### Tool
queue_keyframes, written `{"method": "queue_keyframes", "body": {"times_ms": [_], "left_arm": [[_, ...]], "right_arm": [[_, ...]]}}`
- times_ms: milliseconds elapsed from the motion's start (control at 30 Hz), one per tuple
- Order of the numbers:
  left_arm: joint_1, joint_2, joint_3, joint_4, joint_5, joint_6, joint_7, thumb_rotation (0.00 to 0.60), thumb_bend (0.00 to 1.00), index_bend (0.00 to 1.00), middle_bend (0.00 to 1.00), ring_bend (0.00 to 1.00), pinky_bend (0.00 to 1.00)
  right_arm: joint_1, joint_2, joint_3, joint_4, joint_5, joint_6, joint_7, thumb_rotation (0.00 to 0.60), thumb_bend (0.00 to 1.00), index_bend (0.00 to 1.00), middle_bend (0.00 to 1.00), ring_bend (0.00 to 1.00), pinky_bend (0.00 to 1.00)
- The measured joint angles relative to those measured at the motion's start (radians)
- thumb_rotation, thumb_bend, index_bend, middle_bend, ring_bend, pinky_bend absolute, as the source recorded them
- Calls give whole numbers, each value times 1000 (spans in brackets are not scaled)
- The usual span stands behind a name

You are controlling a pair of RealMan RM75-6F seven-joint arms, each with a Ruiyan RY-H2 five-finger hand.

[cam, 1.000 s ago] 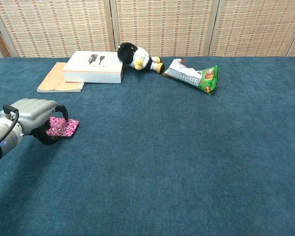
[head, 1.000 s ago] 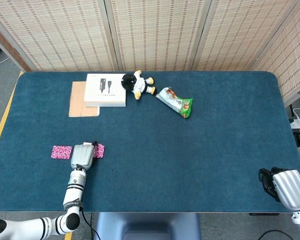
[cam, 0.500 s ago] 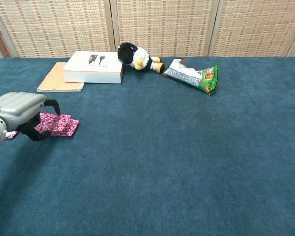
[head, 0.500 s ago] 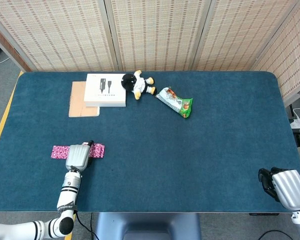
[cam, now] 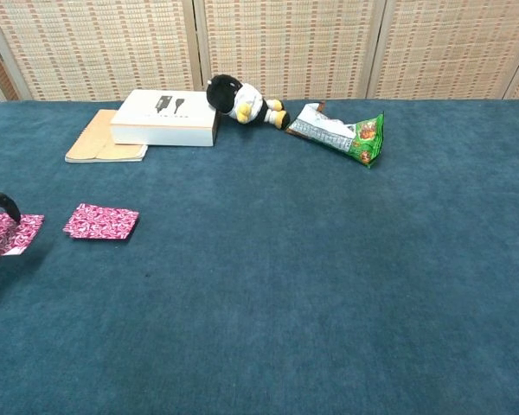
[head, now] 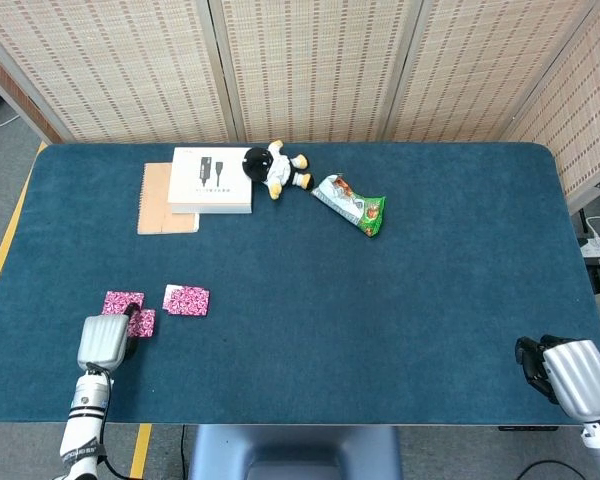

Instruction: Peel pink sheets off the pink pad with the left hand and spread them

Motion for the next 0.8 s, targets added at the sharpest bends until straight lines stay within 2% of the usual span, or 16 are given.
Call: {"method": "queue_keyframes", "body": {"times_ms": [200,467,800], "left_arm": [[48,15,25,36,27,4,-43,600,379,483,1000,1000,1000],[87,8,29,98,42,-9,-76,600,378,466,1000,1000,1000],[111,-21,13,157,28,-46,-82,600,376,317,1000,1000,1000]], "right_arm": [[2,1,1,-2,4,-5,0,600,445,955,863,729,871],[3,0,1,-4,6,-10,-5,600,445,954,863,729,871],[4,-2,1,-4,7,-11,-9,600,445,955,863,729,871]]}}
